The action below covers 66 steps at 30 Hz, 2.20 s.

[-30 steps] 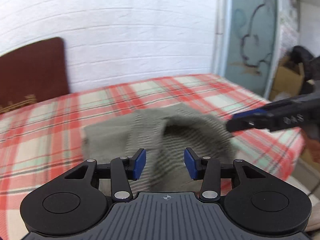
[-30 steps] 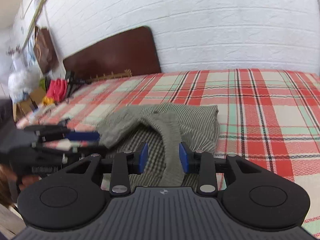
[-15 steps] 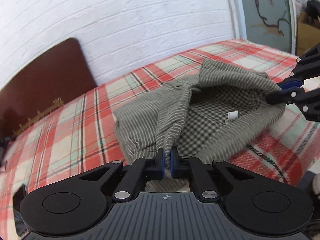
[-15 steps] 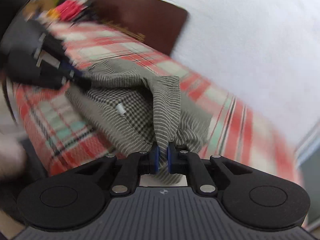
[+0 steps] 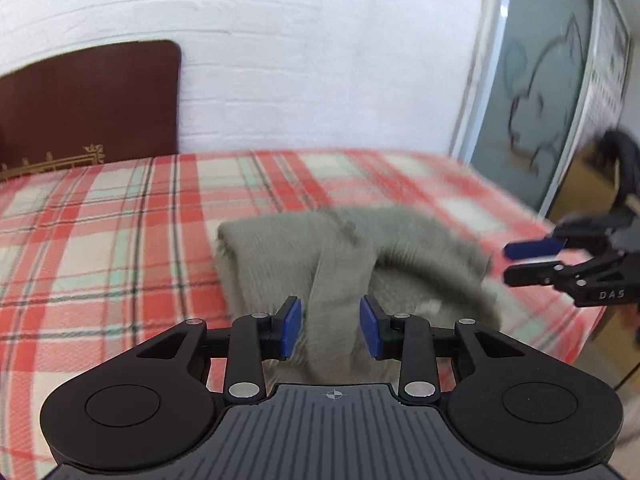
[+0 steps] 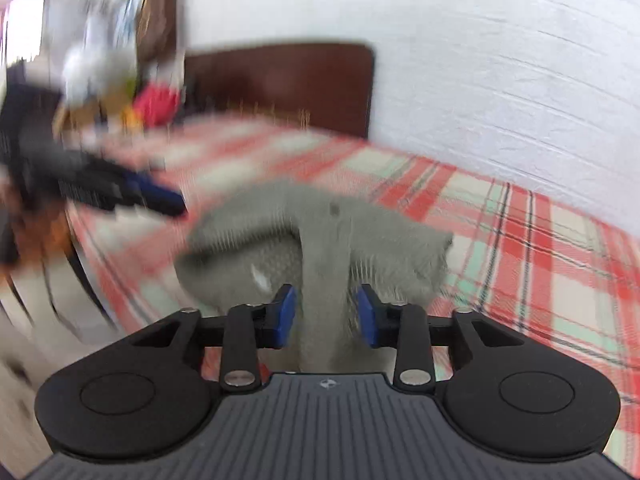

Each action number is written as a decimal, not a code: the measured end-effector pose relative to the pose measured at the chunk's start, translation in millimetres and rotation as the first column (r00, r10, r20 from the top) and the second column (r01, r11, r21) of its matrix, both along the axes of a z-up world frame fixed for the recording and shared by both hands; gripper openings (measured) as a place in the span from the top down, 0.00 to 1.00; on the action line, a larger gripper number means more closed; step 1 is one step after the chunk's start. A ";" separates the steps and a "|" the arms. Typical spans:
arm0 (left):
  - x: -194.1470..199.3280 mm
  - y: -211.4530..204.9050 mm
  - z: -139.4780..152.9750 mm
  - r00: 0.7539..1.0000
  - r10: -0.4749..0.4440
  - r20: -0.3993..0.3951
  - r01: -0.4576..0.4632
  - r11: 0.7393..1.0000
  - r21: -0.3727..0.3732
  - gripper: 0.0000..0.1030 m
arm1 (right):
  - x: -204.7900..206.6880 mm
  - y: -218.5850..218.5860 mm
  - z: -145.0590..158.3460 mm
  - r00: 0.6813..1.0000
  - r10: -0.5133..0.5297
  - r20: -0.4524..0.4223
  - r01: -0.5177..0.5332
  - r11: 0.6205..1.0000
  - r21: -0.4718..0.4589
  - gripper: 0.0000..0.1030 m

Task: Fold clothes

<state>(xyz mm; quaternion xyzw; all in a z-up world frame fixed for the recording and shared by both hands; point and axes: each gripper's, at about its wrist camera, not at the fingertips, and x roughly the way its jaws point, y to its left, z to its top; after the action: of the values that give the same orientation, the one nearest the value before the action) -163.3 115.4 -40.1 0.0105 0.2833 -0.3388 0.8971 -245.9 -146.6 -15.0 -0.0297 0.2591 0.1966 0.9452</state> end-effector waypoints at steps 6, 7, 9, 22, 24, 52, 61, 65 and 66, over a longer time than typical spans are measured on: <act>32.3 -46.3 -18.9 0.998 -0.054 -0.022 0.054 0.999 0.009 0.51 | 47.7 12.6 -16.6 1.000 -0.002 0.001 0.002 0.999 0.052 0.83; 37.7 -50.1 -29.0 0.998 -0.042 -0.038 0.044 0.998 0.042 0.49 | 55.8 13.9 -27.7 0.999 -0.002 -0.041 0.003 0.999 0.039 0.83; 47.5 -56.1 -46.0 0.998 -0.019 -0.067 0.025 0.995 0.094 0.49 | 65.1 12.8 -46.9 0.993 -0.011 -0.116 0.015 0.999 0.031 0.83; 15.7 -80.2 -13.4 0.986 -0.156 -0.063 0.156 0.988 -0.005 0.43 | 34.1 -69.6 -45.4 0.944 -0.204 -0.259 0.296 0.870 0.394 0.79; 12.2 -73.1 -13.7 0.991 -0.120 -0.058 0.119 0.993 -0.010 0.42 | 35.9 -71.7 -53.1 0.935 -0.204 -0.288 0.320 0.835 0.447 0.79; 61.3 25.6 -68.8 0.944 0.127 -0.306 -0.164 0.982 -0.097 0.64 | 36.3 -82.3 -80.5 0.884 -0.202 -0.422 0.385 0.827 0.411 0.94; 62.0 45.2 -36.0 0.956 0.139 -0.257 -0.189 0.965 -0.181 0.35 | 31.4 -91.6 -42.0 0.920 -0.231 -0.317 0.356 0.828 0.432 0.76; 82.3 26.2 -40.3 0.960 0.121 -0.254 -0.166 0.972 -0.164 0.35 | 52.2 -88.9 -35.7 0.926 -0.278 -0.255 0.363 0.843 0.397 0.58; 86.9 21.2 -44.4 0.957 0.120 -0.265 -0.166 0.974 -0.156 0.35 | 56.2 -89.4 -40.6 0.922 -0.272 -0.276 0.369 0.832 0.414 0.58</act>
<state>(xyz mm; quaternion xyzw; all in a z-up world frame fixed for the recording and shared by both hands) -76.4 136.6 -84.5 -0.1331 0.3643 -0.2952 0.8732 -189.7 -235.9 -55.5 0.2587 0.3026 0.0921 0.9127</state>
